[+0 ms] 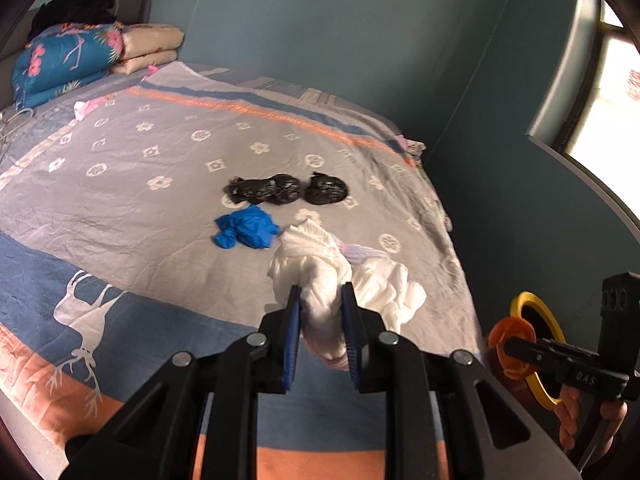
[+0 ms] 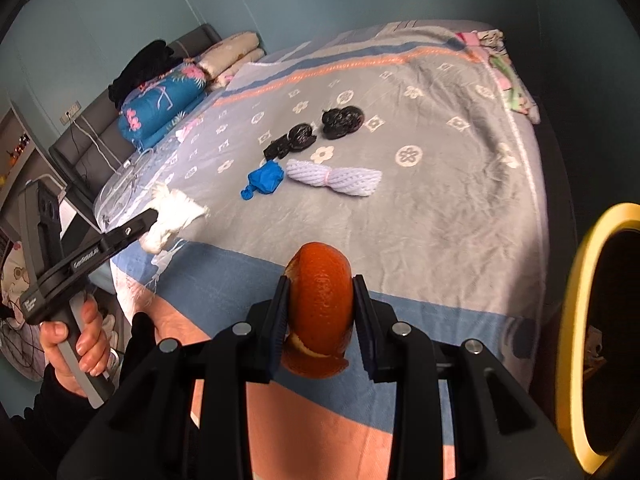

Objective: Collect trash
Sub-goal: 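Carry the white cloth and orange peel over the bin with both tools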

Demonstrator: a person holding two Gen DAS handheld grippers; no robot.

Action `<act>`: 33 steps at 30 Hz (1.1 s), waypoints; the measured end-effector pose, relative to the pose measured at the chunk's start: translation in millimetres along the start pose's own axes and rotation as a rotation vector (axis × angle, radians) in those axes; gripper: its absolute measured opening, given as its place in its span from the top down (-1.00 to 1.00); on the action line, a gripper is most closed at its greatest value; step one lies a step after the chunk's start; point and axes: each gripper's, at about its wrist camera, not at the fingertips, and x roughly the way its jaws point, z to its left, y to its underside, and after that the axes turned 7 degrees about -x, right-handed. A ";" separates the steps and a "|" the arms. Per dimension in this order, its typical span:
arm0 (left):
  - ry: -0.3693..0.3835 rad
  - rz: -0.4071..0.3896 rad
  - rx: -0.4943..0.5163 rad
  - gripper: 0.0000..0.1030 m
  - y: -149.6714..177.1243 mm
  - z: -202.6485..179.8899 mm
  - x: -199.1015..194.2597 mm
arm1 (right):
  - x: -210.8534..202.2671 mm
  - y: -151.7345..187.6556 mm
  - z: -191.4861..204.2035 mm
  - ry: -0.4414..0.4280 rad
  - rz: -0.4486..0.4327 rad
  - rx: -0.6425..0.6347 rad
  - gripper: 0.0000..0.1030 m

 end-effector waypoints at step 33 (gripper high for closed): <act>0.166 0.006 0.270 0.64 41.7 -158.4 -50.6 | -139.4 36.3 -74.9 0.158 -0.211 0.108 0.42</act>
